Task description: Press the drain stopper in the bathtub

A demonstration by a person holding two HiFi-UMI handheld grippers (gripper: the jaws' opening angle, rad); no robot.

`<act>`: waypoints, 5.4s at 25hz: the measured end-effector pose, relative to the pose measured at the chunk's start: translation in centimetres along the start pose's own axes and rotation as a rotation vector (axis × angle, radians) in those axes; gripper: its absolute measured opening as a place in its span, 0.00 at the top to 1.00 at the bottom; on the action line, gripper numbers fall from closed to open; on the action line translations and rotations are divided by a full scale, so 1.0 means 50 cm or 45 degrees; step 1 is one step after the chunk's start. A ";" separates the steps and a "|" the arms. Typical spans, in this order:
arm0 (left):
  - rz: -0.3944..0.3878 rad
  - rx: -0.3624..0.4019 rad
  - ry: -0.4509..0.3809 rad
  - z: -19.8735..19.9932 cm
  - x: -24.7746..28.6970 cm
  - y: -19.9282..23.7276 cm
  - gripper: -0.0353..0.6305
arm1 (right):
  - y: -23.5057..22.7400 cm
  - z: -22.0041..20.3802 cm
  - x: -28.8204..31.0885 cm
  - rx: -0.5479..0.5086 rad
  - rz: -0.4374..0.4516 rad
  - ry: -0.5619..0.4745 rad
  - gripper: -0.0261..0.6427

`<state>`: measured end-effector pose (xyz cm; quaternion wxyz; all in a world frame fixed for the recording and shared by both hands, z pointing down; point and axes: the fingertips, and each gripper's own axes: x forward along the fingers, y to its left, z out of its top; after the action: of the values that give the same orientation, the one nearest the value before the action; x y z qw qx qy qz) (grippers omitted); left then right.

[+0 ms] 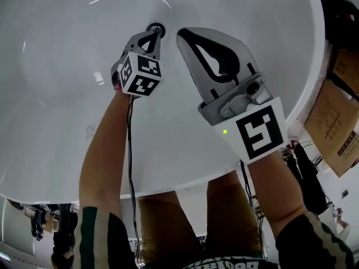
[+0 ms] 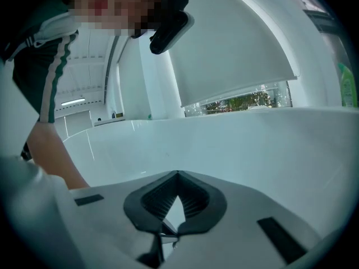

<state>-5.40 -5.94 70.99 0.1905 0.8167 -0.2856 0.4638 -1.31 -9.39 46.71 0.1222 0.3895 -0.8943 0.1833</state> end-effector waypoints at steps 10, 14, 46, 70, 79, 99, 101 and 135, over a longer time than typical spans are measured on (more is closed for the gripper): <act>-0.026 -0.038 0.085 -0.063 0.082 0.021 0.94 | -0.003 -0.006 0.071 -0.093 0.011 0.073 0.94; -0.045 -0.046 0.099 -0.068 0.101 0.018 0.94 | -0.020 0.009 0.110 -0.144 0.024 0.076 0.94; -0.071 -0.122 0.438 -0.126 0.186 0.027 0.94 | -0.065 -0.042 0.131 0.075 -0.097 0.060 0.94; -0.070 -0.190 0.404 -0.130 0.190 0.029 0.94 | -0.074 -0.038 0.143 0.147 -0.076 0.049 0.94; -0.058 -0.147 0.378 -0.125 0.184 0.024 0.94 | -0.071 -0.040 0.141 0.122 -0.079 0.060 0.94; 0.000 -0.167 0.343 -0.120 0.166 0.031 0.94 | -0.066 -0.020 0.131 0.102 -0.084 0.008 0.94; 0.007 -0.161 0.337 -0.116 0.164 0.034 0.94 | -0.066 -0.018 0.131 0.100 -0.083 0.008 0.94; 0.119 -0.225 0.036 0.195 -0.286 -0.026 0.94 | 0.052 0.323 -0.141 -0.008 -0.076 -0.095 0.94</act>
<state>-4.05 -6.42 53.67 0.2440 0.7759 -0.3606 0.4565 0.24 -10.00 28.96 0.0954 0.4224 -0.8867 0.1619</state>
